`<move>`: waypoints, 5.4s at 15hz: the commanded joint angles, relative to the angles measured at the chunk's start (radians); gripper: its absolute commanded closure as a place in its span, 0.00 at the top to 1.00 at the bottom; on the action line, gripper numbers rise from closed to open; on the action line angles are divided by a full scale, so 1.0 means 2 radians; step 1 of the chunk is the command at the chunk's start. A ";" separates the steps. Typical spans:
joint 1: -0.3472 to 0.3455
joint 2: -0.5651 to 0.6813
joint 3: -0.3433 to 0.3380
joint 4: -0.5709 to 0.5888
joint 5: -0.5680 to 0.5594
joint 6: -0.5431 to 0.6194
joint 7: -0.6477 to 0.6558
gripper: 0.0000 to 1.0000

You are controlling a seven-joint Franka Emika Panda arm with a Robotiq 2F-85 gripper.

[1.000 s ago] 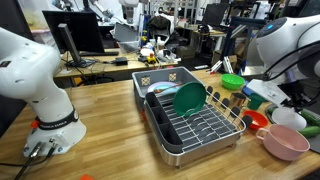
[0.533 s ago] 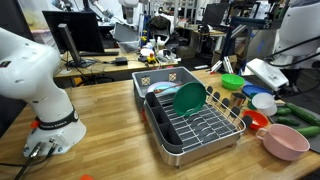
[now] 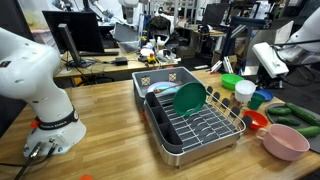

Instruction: Pour the things in the white mug into the pink bowl

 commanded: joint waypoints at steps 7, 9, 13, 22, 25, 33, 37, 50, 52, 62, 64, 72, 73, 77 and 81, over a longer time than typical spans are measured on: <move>-0.072 0.080 0.109 -0.019 0.201 0.149 -0.132 0.02; -0.109 0.085 0.137 -0.015 0.201 0.152 -0.135 0.02; -0.185 0.105 0.195 -0.005 0.191 0.151 -0.139 0.02; -0.433 0.187 0.370 0.046 0.157 0.123 -0.173 0.02; -0.493 0.210 0.411 0.060 0.142 0.100 -0.193 0.02; -0.570 0.234 0.479 0.075 0.141 0.001 -0.235 0.02; -0.516 0.204 0.442 0.070 0.261 0.006 -0.310 0.09; -0.481 0.242 0.421 0.112 0.401 -0.007 -0.399 0.02; -0.457 0.248 0.397 0.131 0.452 -0.014 -0.431 0.02; -0.235 0.270 0.181 0.190 0.590 -0.074 -0.507 0.02; -0.194 0.273 0.141 0.200 0.606 -0.087 -0.512 0.02; -0.119 0.269 0.064 0.219 0.637 -0.138 -0.530 0.61; -0.115 0.265 0.060 0.216 0.641 -0.138 -0.534 0.69; -0.107 0.240 0.053 0.197 0.675 -0.124 -0.565 0.96; -0.121 0.198 0.083 0.156 0.732 -0.096 -0.607 1.00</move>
